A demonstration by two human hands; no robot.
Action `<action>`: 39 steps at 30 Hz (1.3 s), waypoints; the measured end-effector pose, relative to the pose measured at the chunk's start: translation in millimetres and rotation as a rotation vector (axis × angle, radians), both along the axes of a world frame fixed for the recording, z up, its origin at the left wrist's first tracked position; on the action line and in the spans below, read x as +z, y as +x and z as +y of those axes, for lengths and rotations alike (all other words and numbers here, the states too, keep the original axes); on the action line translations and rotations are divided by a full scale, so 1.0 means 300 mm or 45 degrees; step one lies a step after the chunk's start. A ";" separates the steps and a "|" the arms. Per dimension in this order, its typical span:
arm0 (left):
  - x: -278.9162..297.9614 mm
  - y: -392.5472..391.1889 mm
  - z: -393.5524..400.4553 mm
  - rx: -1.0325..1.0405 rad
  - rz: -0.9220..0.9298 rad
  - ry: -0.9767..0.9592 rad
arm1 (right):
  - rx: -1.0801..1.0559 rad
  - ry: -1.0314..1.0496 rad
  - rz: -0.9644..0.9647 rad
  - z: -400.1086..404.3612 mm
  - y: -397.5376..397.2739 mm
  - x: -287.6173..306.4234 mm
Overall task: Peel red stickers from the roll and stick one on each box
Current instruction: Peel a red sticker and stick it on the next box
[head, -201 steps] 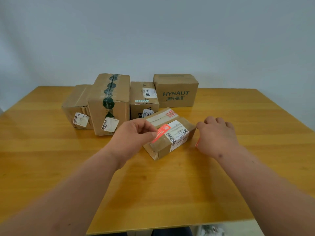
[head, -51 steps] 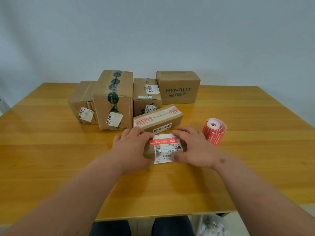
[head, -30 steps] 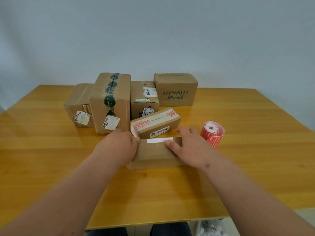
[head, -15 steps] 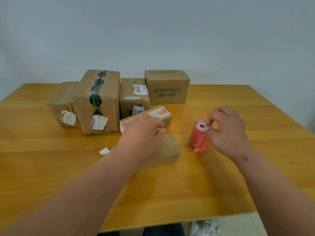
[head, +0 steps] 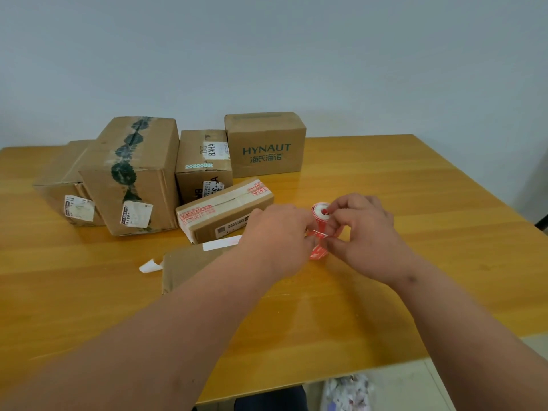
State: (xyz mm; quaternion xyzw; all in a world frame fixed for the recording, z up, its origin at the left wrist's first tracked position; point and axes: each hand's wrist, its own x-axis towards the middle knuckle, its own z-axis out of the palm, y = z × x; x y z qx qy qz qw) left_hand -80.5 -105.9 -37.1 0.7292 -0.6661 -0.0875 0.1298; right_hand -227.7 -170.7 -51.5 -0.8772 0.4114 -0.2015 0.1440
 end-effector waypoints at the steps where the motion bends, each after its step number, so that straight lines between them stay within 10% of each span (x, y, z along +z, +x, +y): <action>1: 0.002 0.000 -0.002 -0.009 0.006 0.002 | 0.013 0.019 -0.009 -0.001 0.000 0.006; 39: 0.035 0.070 -0.003 -0.009 0.697 0.145 | 0.239 -0.142 0.058 -0.004 0.023 0.032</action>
